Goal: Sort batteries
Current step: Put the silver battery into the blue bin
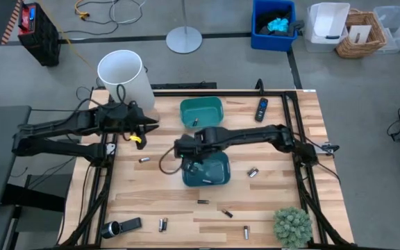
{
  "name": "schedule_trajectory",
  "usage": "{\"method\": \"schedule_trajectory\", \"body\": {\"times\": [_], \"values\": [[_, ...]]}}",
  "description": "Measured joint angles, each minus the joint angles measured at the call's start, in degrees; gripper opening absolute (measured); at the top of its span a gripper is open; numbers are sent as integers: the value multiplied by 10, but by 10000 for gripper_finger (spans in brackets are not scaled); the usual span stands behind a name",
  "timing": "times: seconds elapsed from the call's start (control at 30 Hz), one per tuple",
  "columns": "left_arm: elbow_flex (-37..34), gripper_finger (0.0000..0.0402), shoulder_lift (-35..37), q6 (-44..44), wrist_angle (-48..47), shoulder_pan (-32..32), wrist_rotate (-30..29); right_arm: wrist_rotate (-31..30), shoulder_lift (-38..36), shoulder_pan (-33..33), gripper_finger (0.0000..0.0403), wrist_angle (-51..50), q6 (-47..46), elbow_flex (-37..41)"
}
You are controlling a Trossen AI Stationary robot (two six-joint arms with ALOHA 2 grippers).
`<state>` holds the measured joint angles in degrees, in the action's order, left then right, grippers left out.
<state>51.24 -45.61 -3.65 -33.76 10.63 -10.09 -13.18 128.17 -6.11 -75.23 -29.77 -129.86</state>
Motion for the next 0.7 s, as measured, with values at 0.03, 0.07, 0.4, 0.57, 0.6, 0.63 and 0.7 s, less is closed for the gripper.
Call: {"method": "schedule_trajectory", "body": {"times": [0.03, 0.07, 0.4, 0.57, 0.6, 0.63, 0.7], "values": [[0, 82, 4, 4, -14, 0, 0, 0, 0, -6, 49, -12, 3, 0], [0, 82, 5, 6, -29, 0, 0, 0, 0, -12, 49, -22, 6, 0], [0, 82, -19, 0, -117, 0, 19, 13, 0, -55, 51, -72, 21, 0], [0, 82, -23, -5, -117, 0, 19, 39, 0, -53, 67, -73, -20, 0], [0, 82, -23, -5, -117, 0, 19, 47, 0, -51, 76, -70, -23, 0], [0, 82, -23, -5, -117, 0, 19, 55, 0, -50, 86, -67, -26, 0], [0, 82, -23, -6, -117, 0, 19, 58, 0, -50, 113, -65, -32, 0]]}}
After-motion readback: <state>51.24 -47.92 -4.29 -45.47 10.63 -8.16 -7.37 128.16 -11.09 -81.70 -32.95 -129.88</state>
